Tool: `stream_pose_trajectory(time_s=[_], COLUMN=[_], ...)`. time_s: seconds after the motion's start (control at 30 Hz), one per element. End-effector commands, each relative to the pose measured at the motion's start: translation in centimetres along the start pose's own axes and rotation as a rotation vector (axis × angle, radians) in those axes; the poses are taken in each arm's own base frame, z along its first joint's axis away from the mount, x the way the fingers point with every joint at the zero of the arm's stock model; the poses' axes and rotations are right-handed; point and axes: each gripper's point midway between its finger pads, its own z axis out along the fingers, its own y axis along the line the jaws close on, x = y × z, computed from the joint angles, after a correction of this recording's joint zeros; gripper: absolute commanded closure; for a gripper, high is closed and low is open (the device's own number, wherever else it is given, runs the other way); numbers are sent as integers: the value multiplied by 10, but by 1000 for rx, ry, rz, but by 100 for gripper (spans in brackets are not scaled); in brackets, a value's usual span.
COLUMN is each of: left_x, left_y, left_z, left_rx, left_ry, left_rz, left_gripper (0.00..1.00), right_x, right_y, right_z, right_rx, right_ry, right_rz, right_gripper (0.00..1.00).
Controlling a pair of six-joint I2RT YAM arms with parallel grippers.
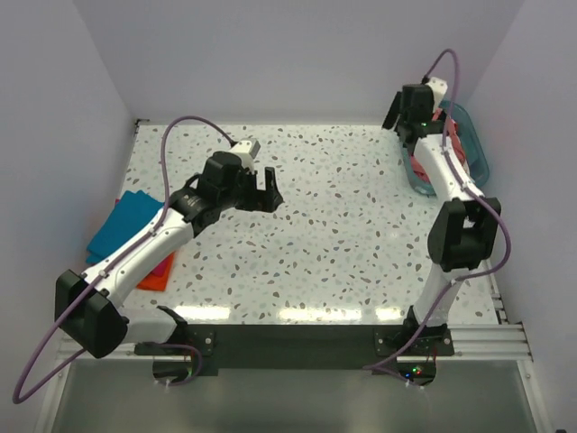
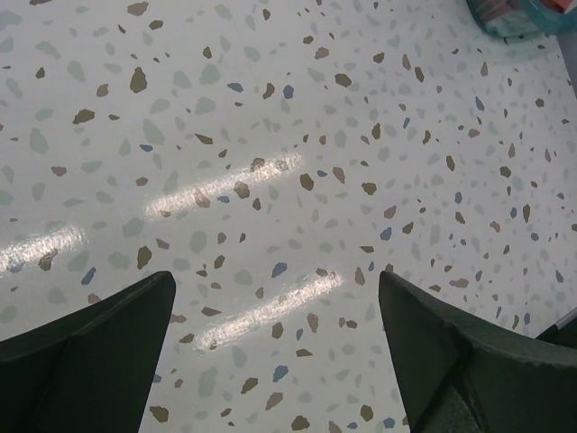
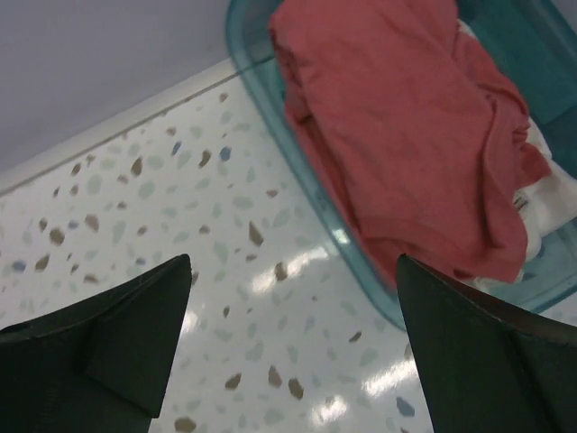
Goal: Fold and stack the t-shirts
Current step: Grab the tshirt from the pile
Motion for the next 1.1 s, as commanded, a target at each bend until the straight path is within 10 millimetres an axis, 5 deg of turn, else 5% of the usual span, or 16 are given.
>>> stream_pose_trajectory(time_s=[0.0, 0.03, 0.07, 0.13, 0.33, 0.5, 0.83, 0.97, 1.07], left_x=[-16, -17, -17, -17, -13, -7, 1, 1, 0], left_y=[-8, -6, -7, -7, -5, -1, 6, 6, 7], left_z=[-6, -6, -6, -4, 2, 8, 11, 11, 11], left_rx=[24, 20, 21, 22, 23, 17, -1, -1, -3], left_ry=[-25, -25, -28, -23, -4, 23, 40, 42, 39], left_rz=[35, 35, 36, 39, 45, 47, 41, 42, 42], left_gripper=[0, 0, 0, 0, 0, 0, 0, 0, 0], right_x=[-36, -20, -34, -16, 17, 32, 48, 38, 15], right_y=[-43, -41, -64, -84, -121, -123, -112, -111, -110], right_z=[48, 74, 87, 120, 167, 181, 189, 185, 173], right_rx=[86, 99, 139, 218, 308, 309, 259, 246, 231], right_ry=[-25, 7, -17, 7, 38, 57, 96, 88, 46], right_rz=[157, 167, 207, 227, 297, 288, 287, 284, 293], right_gripper=[1, 1, 2, 2, 5, 13, 69, 97, 100])
